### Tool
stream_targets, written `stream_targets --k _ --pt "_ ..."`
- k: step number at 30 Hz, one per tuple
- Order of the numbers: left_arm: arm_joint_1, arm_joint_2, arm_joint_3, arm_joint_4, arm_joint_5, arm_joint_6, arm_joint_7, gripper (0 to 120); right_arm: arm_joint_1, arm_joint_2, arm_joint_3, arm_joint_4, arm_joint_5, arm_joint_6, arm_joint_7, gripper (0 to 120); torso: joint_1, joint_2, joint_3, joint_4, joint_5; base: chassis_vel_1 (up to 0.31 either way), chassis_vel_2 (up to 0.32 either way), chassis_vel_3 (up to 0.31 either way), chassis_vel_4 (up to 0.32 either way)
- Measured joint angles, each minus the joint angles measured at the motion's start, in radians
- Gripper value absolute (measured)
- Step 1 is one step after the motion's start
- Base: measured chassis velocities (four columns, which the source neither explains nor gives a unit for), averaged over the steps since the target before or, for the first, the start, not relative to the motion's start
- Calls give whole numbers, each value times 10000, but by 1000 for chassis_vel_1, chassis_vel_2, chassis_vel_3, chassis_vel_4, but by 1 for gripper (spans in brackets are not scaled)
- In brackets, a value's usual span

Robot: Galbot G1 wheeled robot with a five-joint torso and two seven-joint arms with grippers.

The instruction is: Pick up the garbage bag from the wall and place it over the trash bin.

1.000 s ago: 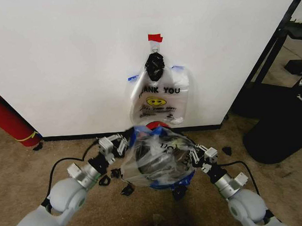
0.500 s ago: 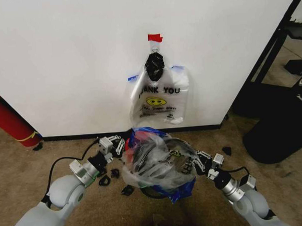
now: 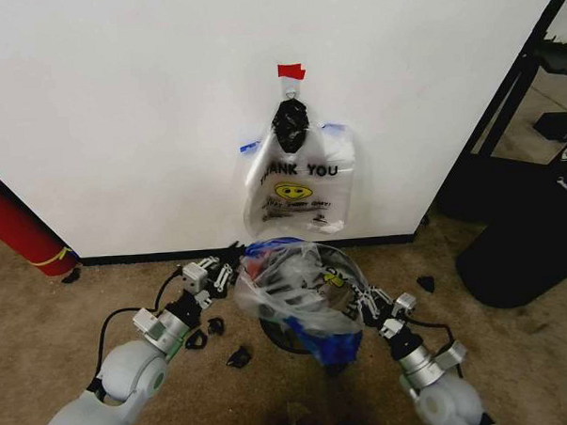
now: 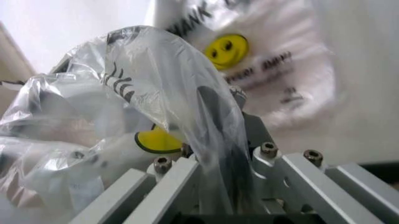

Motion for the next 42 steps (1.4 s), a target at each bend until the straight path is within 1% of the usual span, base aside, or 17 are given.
stream_targets --k 3,4,5,7,9,10,11,12,13,15,17,21,26,35,42 --pt "84 -13 -67 25 -416 -10 -304 44 -13 296 -393 -95 -528 349 1178 1 0 0 0 -2 0 0 0 0 0" --pt "84 -13 -67 25 -416 -10 -304 44 -13 296 -393 -95 -528 349 1178 1 0 0 0 -2 0 0 0 0 0" --pt "205 14 -112 -176 -655 105 -350 49 17 469 -602 -131 -848 577 1991 1 0 0 0 -1 -2 0 0 0 0" --pt "409 72 -98 -666 -1020 527 -458 57 70 764 -865 -216 -1394 1046 3037 1 0 0 0 1 2 0 0 0 0" --pt "657 118 27 -1141 -1426 1109 -700 66 79 1062 -1051 -320 -1914 1562 3745 1 0 0 0 -3 0 0 0 0 0" --pt "808 132 109 -1361 -1629 1452 -841 70 85 1193 -1144 -360 -2147 1798 4021 1 0 0 0 -4 0 0 0 0 0" --pt "808 132 109 -1361 -1629 1452 -841 70 85 1193 -1144 -360 -2147 1798 4021 1 0 0 0 -4 0 0 0 0 0" --pt "920 137 164 -1490 -1778 1690 -903 74 85 1278 -1206 -380 -2280 1937 4172 1 0 0 -1 -2 1 0 0 0 0" --pt "1119 147 288 -1699 -2063 2127 -978 79 86 1421 -1293 -409 -2476 2180 4403 1 -1 0 -1 1 1 0 0 0 0" --pt "1357 148 516 -1893 -2316 2630 -1027 88 89 1571 -1367 -447 -2639 2463 4615 1 -1 0 -1 1 2 0 0 0 0" --pt "1585 128 826 -1952 -2365 2934 -1008 95 87 1666 -1380 -453 -2685 2650 4741 1 -1 0 -1 -1 -1 0 0 0 0" --pt "1833 79 1156 -1985 -2351 3110 -938 100 67 1729 -1284 -453 -2687 2742 4759 1 -1 0 -1 0 1 0 0 0 0" --pt "2161 -64 1446 -2216 -2302 3236 -880 100 39 1761 -1073 -492 -2681 2875 4728 1 -1 0 -1 -2 1 0 0 0 0" --pt "2621 -195 1469 -2669 -2055 3330 -709 99 101 1725 -994 -632 -2672 2974 4624 1 -1 0 -1 0 2 0 0 0 0" --pt "2260 -384 1826 -2585 -2009 3523 -697 99 87 1785 -1075 -560 -2701 2983 4530 1 -1 0 0 -1 1 0 0 0 0"
